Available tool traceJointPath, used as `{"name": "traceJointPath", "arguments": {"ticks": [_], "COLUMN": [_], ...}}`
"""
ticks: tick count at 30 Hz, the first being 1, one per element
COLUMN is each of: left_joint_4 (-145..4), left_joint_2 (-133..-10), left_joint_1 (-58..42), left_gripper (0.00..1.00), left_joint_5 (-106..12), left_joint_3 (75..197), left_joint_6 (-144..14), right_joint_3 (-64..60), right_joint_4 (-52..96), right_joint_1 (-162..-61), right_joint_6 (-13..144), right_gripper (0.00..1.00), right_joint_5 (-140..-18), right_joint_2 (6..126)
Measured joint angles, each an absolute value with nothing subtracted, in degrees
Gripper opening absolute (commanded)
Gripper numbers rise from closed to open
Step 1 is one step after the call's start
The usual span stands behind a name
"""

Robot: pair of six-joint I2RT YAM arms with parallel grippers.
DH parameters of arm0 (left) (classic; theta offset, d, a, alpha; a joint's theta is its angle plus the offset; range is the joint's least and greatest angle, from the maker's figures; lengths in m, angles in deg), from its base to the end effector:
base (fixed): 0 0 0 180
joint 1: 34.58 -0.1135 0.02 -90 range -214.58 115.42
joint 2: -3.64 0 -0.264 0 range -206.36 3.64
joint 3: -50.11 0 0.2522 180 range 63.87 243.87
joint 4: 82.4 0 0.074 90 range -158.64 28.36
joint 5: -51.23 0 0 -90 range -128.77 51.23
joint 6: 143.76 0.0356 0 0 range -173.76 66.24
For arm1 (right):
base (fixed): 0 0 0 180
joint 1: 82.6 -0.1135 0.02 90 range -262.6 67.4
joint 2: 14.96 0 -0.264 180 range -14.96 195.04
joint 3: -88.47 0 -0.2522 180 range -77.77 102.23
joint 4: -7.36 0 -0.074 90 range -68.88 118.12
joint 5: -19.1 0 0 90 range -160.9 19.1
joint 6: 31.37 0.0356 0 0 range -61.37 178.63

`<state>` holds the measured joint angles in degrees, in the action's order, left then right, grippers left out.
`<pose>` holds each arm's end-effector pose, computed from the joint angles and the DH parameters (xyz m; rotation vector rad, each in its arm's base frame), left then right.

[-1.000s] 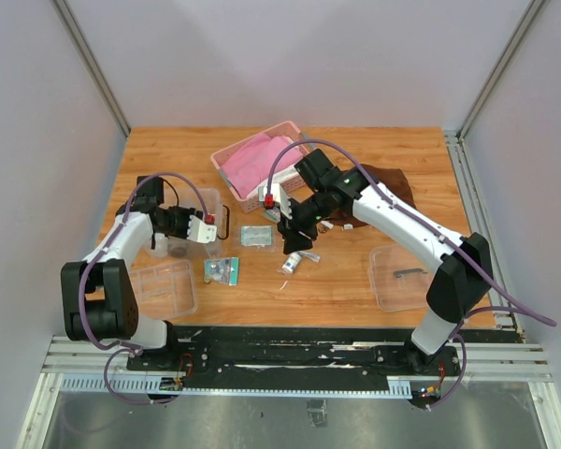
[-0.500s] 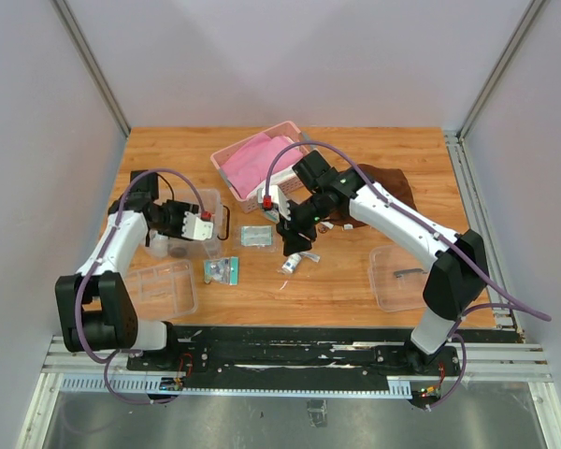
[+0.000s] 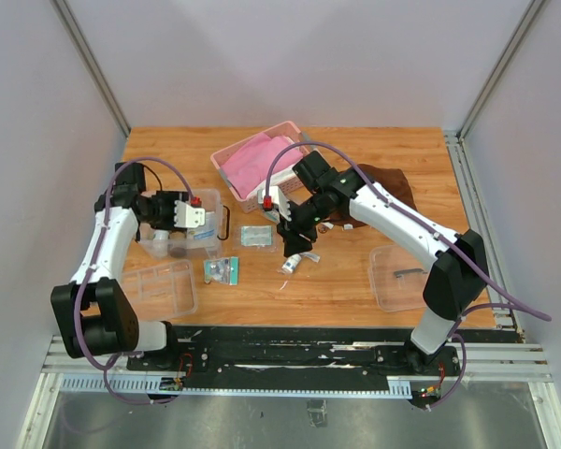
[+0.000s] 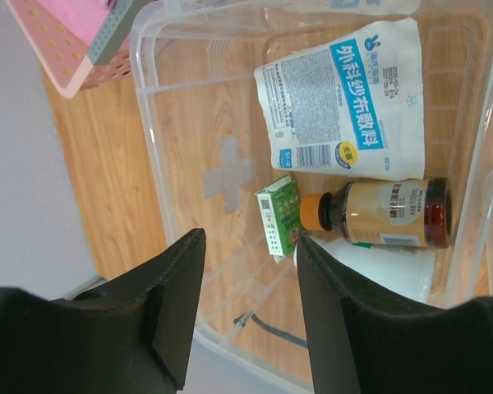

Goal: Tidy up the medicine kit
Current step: Place the medical item at the medicine box.

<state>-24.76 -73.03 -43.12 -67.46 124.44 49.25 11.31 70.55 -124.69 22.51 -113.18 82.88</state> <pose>0.2634 0.0223 0.2690 1.9024 1.5319 0.1898 0.2512 0.2592 0.3117 -1.7609 1.7369 0.9858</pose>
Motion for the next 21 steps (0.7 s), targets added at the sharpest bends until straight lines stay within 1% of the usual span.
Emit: {"name": "traceJointPath", "arguments": {"ticks": [2, 4, 8, 12, 13, 17, 18, 21], "left_joint_4": [-24.5, -24.3, -24.5, -30.3, -32.7, -41.8, -44.8, -51.7], "left_joint_2": [-73.1, -73.3, -74.1, -73.0, -72.2, -67.0, -65.0, -60.2], "left_joint_1": [-43.5, -43.6, -43.6, -43.6, -43.7, -43.8, -43.8, -43.8], "left_gripper": [0.64, 0.67, 0.69, 0.71, 0.74, 0.95, 0.98, 0.99], "left_joint_5": [-68.6, -69.8, -71.7, -73.1, -73.3, -72.8, -72.3, -70.5], "left_joint_3": [124.4, 124.5, 124.5, 122.1, 120.8, 115.9, 114.5, 111.4], "left_joint_6": [47.9, 46.1, 41.7, 32.0, 28.7, 15.3, 11.0, 1.8], "right_joint_3": [11.3, 11.3, 11.3, 11.3, 11.3, 11.3, 11.3, 11.3], "right_joint_4": [70.6, 70.7, 70.7, 70.4, 70.1, 68.2, 67.6, 65.5], "right_joint_1": [-124.7, -124.7, -124.7, -124.7, -124.7, -124.2, -124.0, -122.8], "right_joint_6": [22.5, 22.5, 22.5, 23.5, 24.0, 27.5, 28.4, 31.9], "right_gripper": [0.44, 0.44, 0.45, 0.48, 0.49, 0.53, 0.54, 0.59], "right_joint_5": [-113.3, -113.4, -113.3, -112.2, -111.6, -108.4, -107.7, -104.0], "right_joint_2": [82.9, 82.9, 82.9, 82.9, 82.9, 83.2, 83.5, 84.8]}}
